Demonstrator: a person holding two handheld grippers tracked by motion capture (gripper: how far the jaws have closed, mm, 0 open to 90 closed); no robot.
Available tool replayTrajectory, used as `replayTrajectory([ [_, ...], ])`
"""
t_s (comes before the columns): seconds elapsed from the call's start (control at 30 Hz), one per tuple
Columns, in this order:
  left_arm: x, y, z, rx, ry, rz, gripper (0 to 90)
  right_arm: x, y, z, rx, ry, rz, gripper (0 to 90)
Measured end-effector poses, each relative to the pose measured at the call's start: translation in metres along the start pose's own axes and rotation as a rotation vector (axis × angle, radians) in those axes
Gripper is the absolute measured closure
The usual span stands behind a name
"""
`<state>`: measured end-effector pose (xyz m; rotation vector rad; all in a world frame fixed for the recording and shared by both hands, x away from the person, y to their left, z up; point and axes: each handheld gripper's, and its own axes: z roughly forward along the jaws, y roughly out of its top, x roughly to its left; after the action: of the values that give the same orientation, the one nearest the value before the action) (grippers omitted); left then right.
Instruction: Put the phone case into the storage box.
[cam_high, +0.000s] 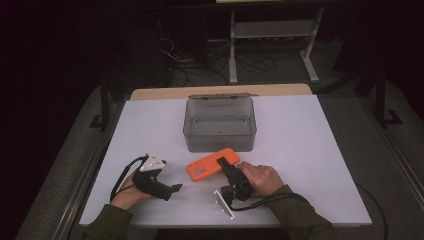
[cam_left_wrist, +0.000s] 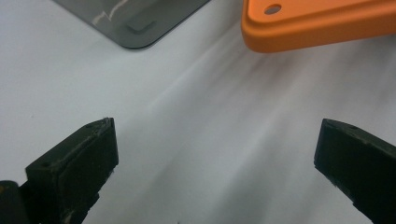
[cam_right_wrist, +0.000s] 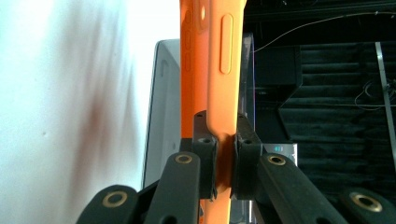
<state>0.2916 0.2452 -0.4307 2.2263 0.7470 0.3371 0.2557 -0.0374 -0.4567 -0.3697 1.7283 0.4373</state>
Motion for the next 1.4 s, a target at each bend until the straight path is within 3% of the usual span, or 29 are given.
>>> replayTrajectory([
  [0.63, 0.003, 0.000, -0.001, -0.021, 0.016, -0.009, 0.0, -0.012, -0.007, 0.002, 0.018, 0.092, 0.201, 81.3],
  [1.2, 0.003, 0.000, 0.000, -0.012, -0.005, -0.017, 0.0, -0.020, -0.013, 0.003, 0.023, 0.157, 0.337, 81.2],
  [1.4, 0.002, 0.000, 0.001, -0.003, -0.011, -0.013, 0.0, -0.024, -0.017, 0.004, 0.023, 0.188, 0.405, 81.2],
])
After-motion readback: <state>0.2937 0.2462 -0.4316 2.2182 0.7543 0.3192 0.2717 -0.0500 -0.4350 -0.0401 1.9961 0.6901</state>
